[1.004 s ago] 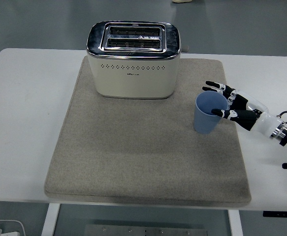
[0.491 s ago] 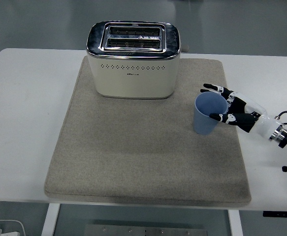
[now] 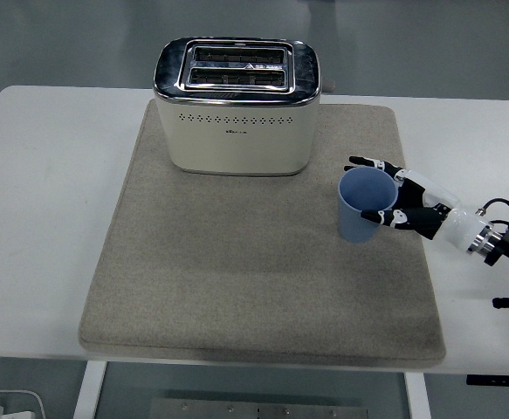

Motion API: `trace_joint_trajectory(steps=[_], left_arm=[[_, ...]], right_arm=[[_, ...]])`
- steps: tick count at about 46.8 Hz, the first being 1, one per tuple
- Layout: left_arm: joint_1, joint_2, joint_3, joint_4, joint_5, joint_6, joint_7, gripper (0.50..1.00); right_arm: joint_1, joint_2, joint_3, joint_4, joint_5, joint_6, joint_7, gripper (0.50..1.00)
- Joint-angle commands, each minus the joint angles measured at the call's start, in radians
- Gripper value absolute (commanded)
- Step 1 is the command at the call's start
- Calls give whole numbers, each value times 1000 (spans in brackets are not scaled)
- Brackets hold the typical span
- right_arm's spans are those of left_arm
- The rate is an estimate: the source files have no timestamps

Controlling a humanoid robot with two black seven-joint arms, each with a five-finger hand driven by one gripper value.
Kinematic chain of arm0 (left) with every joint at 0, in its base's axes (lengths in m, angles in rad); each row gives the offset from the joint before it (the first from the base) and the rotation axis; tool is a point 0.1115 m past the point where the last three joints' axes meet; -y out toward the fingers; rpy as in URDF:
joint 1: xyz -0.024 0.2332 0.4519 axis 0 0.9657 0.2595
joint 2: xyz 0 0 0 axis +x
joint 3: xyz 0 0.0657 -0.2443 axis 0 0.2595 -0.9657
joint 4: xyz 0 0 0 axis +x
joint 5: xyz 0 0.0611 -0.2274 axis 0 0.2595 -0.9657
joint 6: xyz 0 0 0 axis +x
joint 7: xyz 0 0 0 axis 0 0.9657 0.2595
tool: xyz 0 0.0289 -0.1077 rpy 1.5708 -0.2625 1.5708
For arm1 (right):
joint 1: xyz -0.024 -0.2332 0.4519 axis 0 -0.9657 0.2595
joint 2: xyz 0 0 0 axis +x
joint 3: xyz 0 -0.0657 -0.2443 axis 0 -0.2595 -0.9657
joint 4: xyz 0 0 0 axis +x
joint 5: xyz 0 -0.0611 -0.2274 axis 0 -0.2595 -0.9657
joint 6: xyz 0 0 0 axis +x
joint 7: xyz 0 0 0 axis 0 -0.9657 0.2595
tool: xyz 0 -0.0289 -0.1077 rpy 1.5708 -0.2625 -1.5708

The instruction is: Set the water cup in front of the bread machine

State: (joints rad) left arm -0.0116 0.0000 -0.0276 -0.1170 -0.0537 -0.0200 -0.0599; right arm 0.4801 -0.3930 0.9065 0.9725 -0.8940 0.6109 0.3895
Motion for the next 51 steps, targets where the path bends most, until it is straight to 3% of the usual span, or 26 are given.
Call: trace_joint_trajectory(steps=[1, 42, 46, 51], left_arm=[[-1, 0, 0, -1, 0, 0, -1, 1000], [-1, 0, 0, 0, 0, 0, 0, 1000], [-1, 0, 0, -1, 0, 0, 0, 1000], [1, 0, 0, 0, 0, 0, 0, 1000]], right_arm=[[0, 6, 2, -3, -3, 0, 0, 930], [8, 45, -14, -17, -26, 0, -1, 913], [9, 48, -12, -17, -26, 0, -1, 883], [9, 49, -11, -21, -26, 0, 0, 799]])
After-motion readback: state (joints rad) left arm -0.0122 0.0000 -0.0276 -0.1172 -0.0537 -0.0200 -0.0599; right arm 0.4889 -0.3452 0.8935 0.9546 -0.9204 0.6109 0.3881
